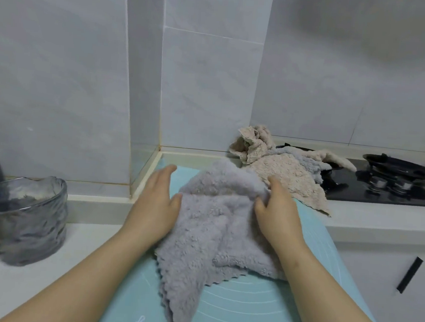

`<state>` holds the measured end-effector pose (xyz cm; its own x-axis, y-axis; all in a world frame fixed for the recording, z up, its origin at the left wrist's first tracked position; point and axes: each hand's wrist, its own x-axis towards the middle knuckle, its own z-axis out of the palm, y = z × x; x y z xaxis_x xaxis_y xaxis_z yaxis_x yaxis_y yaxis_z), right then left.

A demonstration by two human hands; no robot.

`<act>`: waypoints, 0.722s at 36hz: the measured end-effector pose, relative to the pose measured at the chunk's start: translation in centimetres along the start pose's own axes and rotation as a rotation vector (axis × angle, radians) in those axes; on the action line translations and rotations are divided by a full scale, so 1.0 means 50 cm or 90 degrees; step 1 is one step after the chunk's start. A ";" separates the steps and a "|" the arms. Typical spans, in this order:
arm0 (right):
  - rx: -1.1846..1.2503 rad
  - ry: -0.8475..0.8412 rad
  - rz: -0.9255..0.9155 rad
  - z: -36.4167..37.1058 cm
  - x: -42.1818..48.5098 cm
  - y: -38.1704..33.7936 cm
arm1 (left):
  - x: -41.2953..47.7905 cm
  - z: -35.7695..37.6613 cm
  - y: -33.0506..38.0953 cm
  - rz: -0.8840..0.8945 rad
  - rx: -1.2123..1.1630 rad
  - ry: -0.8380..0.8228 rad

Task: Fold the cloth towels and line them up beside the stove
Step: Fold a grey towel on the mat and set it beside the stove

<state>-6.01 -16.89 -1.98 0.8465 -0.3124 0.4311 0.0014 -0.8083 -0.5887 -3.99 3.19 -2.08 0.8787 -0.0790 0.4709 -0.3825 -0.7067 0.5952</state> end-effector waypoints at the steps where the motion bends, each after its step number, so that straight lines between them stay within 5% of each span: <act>1: -0.045 -0.049 0.028 0.004 -0.001 0.005 | -0.003 0.005 0.000 0.017 0.011 -0.029; 5: -0.226 -0.129 0.077 -0.002 0.001 0.015 | -0.004 0.015 -0.006 0.026 0.071 -0.123; 13: -0.277 -0.218 0.078 -0.001 -0.004 0.017 | -0.018 0.023 -0.027 -0.050 0.338 -0.228; 22: -0.190 -0.163 0.047 0.008 0.000 0.018 | -0.004 0.033 -0.027 -0.023 0.023 -0.074; 26: -0.202 -0.168 0.032 0.006 0.000 0.016 | -0.011 0.032 -0.011 0.088 -0.019 -0.122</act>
<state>-5.84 -17.39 -2.63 0.9488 -0.2505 0.1923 -0.1730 -0.9217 -0.3471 -3.83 2.52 -3.71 0.8543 -0.3074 0.4191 -0.5088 -0.6589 0.5541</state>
